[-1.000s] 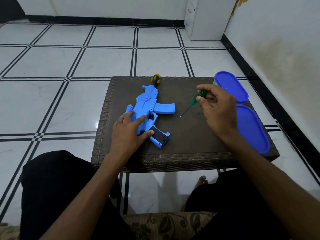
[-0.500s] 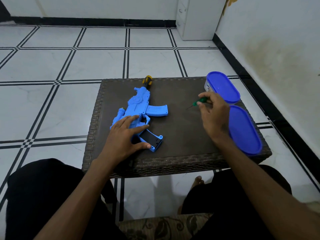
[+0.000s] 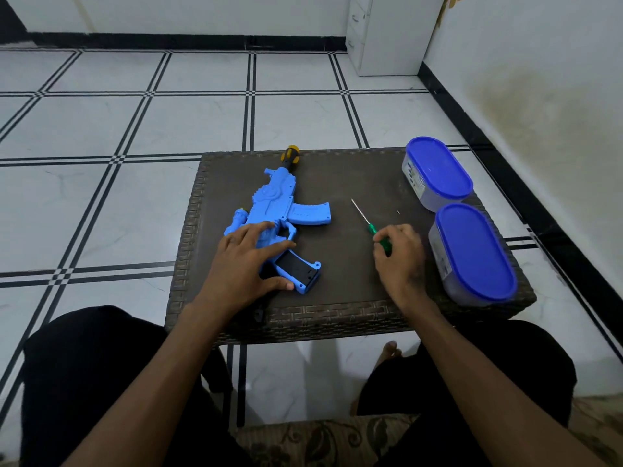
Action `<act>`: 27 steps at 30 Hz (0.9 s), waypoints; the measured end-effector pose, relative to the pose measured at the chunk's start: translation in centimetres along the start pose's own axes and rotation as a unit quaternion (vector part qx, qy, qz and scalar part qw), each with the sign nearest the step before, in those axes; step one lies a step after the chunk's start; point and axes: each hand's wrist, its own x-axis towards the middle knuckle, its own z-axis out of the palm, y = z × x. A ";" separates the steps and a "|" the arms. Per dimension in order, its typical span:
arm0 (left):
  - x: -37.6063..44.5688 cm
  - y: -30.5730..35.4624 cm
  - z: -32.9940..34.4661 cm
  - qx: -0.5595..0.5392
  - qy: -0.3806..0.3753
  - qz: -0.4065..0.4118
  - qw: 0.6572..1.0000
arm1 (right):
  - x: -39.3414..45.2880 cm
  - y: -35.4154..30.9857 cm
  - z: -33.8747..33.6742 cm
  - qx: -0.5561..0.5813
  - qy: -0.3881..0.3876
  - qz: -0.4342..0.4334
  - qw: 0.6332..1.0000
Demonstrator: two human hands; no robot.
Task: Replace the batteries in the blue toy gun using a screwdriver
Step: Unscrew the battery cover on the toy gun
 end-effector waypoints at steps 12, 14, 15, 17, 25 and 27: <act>-0.4 0.6 0.5 0.002 0.056 -0.066 0.996 | -2.6 -7.3 0.1 0.041 -0.185 0.021 0.982; -0.6 0.1 0.5 -0.019 0.052 -0.083 0.995 | -2.8 -8.5 1.1 0.023 -0.226 0.043 0.973; -0.6 0.1 0.6 -0.040 0.050 -0.093 0.994 | -2.8 -8.9 1.7 0.018 -0.237 0.054 0.970; -0.6 0.2 0.5 -0.070 0.054 -0.104 0.991 | -2.5 -9.5 2.4 0.009 -0.248 0.070 0.966; -0.5 0.2 0.3 -0.071 0.045 -0.116 0.990 | -0.2 -9.9 2.3 0.028 -0.360 0.122 0.925; -0.5 0.3 0.2 -0.067 0.039 -0.119 0.990 | 0.1 -9.9 2.6 0.055 -0.375 0.141 0.915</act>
